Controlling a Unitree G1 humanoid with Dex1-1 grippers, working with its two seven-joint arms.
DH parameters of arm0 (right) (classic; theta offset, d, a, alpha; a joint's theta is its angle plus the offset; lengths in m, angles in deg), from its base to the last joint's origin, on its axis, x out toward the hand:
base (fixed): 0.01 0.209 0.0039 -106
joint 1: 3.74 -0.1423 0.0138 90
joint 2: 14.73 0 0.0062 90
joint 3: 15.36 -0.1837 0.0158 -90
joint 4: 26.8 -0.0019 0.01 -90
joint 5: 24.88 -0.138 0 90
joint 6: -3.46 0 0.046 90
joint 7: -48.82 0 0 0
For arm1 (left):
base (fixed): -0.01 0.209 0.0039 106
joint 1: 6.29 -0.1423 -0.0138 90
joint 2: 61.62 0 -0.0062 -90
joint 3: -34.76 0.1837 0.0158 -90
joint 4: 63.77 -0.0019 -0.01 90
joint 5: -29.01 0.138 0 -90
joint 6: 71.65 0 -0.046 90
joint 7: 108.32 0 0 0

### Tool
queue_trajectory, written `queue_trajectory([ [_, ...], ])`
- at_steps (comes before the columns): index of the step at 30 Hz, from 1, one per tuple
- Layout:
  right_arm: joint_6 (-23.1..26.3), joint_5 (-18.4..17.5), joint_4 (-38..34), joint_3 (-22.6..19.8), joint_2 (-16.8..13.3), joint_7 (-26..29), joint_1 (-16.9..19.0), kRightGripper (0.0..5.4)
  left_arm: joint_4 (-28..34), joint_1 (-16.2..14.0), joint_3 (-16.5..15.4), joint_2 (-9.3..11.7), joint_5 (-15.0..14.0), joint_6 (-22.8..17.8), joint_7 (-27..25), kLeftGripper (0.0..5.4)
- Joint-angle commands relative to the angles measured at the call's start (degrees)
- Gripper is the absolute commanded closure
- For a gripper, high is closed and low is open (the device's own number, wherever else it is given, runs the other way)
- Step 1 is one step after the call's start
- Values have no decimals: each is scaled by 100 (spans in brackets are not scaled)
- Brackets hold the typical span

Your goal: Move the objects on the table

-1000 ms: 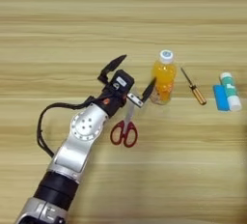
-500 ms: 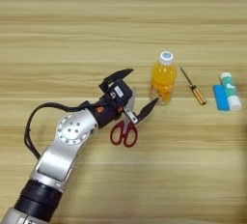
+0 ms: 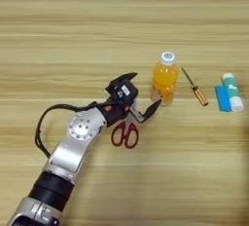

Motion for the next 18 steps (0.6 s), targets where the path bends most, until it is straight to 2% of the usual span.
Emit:
queue_trajectory([
  [1,-2,19,-37,15,68,-62,-82,1,-152,194,65,-76,133,45,34,0],
  [12,28,51,-107,28,125,-81,-76,1,-328,409,182,-280,222,35,-6,0],
  [18,41,49,-134,44,138,-92,-70,1,-755,651,172,-432,255,98,57,0],
])
